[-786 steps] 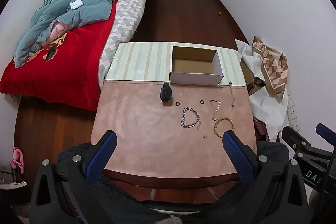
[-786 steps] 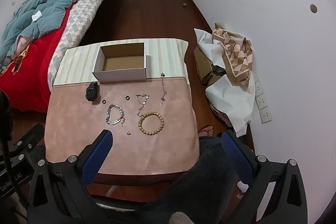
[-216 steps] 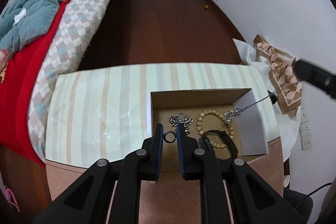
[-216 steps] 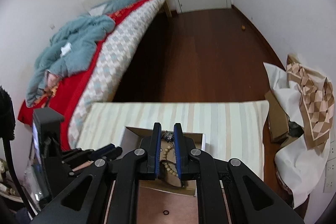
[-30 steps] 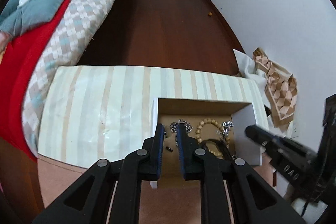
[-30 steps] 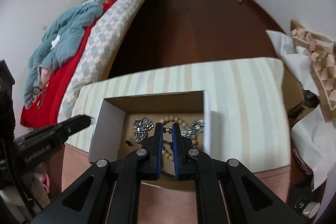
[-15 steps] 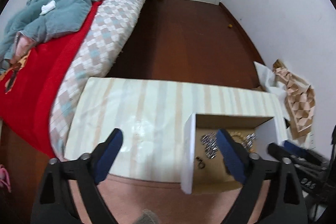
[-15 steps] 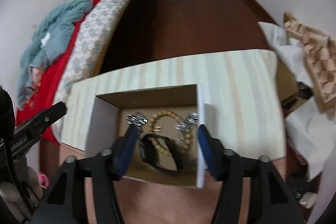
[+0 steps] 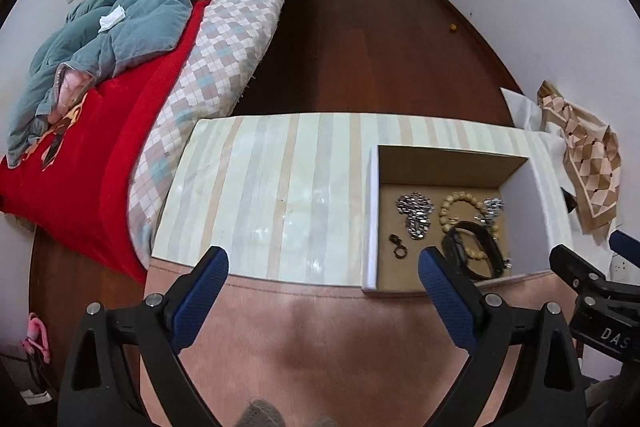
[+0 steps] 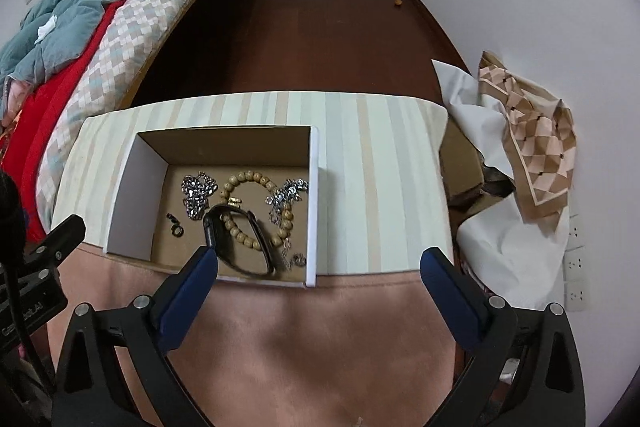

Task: Organize jewelry

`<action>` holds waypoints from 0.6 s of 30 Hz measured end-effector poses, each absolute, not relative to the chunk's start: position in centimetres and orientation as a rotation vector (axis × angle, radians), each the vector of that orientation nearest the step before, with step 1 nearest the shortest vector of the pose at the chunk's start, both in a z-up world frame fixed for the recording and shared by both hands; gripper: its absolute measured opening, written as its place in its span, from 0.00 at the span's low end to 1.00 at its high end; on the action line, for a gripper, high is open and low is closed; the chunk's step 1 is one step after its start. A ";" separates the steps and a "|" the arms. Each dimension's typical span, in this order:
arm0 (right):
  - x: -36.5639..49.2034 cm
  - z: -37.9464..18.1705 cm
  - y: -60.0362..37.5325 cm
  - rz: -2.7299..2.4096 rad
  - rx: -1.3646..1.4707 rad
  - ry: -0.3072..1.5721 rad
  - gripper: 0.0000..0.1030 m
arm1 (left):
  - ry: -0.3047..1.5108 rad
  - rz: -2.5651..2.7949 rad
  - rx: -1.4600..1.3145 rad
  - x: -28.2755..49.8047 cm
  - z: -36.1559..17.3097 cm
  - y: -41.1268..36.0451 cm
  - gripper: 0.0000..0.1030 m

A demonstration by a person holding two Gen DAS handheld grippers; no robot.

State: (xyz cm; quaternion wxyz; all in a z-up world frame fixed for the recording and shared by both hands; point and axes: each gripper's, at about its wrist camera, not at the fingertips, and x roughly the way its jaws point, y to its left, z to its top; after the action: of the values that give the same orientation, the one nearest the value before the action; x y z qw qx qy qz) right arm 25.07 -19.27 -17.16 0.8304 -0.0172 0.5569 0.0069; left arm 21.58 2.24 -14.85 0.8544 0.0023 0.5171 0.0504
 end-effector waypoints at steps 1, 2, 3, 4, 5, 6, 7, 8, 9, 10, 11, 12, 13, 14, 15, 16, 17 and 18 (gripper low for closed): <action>24.6 -16.6 -19.4 0.011 -0.032 1.174 0.99 | 1.081 0.106 0.005 21.2 -14.3 2.1 0.94; 24.2 -16.1 -19.5 0.010 -0.029 1.166 0.99 | 1.072 0.104 0.004 20.7 -13.6 2.0 0.94; 23.8 -15.5 -19.6 0.009 -0.029 1.159 0.99 | 1.065 0.104 0.003 20.4 -13.0 1.8 0.94; 23.3 -14.8 -19.7 0.006 -0.026 1.150 0.99 | 1.059 0.104 -0.001 19.9 -12.4 1.8 0.94; 22.6 -13.8 -19.8 0.007 -0.024 1.138 0.99 | 1.056 0.098 -0.011 19.4 -11.6 1.7 0.94; 22.1 -13.2 -19.8 0.008 -0.025 1.131 0.99 | 1.053 0.096 -0.018 19.0 -11.1 1.7 0.94; 21.3 -12.1 -19.9 0.008 -0.023 1.115 0.99 | 1.040 0.097 -0.021 18.2 -10.2 1.6 0.94; 20.7 -11.2 -20.0 0.005 -0.025 1.101 0.99 | 1.028 0.101 -0.018 17.5 -9.4 1.5 0.94; 20.1 -10.5 -20.0 0.003 -0.027 1.089 0.99 | 1.021 0.104 -0.017 17.1 -8.9 1.5 0.94; 19.4 -9.5 -20.1 0.003 -0.026 1.075 0.99 | 1.008 0.109 -0.019 16.3 -7.9 1.4 0.94; 18.4 -8.4 -20.3 0.005 -0.022 1.058 0.99 | 0.999 0.110 -0.022 15.6 -7.2 1.4 0.94; 17.6 -7.5 -20.4 0.007 -0.022 1.047 0.99 | 0.989 0.110 -0.028 14.8 -6.3 1.4 0.94; 16.9 -6.6 -20.5 0.008 -0.021 1.037 0.99 | 0.979 0.113 -0.032 14.1 -5.5 1.3 0.94; 16.1 -5.8 -20.5 0.011 -0.019 1.026 0.99 | 0.972 0.115 -0.034 13.5 -4.9 1.3 0.94; 15.1 -4.7 -20.7 0.015 -0.016 1.012 0.99 | 0.959 0.114 -0.036 12.5 -3.8 1.4 0.94; 14.5 -4.1 -20.7 0.015 -0.015 1.003 0.99 | 0.951 0.114 -0.037 11.9 -3.2 1.4 0.94; 13.4 -3.1 -20.8 0.016 -0.013 0.990 0.99 | 0.939 0.116 -0.036 11.0 -2.3 1.4 0.94; 12.5 -2.3 -21.0 0.018 -0.010 0.977 0.99 | 0.925 0.117 -0.035 10.0 -1.3 1.4 0.94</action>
State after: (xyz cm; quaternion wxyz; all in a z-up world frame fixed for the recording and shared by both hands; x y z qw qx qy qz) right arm 12.52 -20.98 -2.28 0.8830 -0.0047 0.4692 0.0087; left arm 9.99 1.35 -1.33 0.8932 -0.0167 0.4458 0.0563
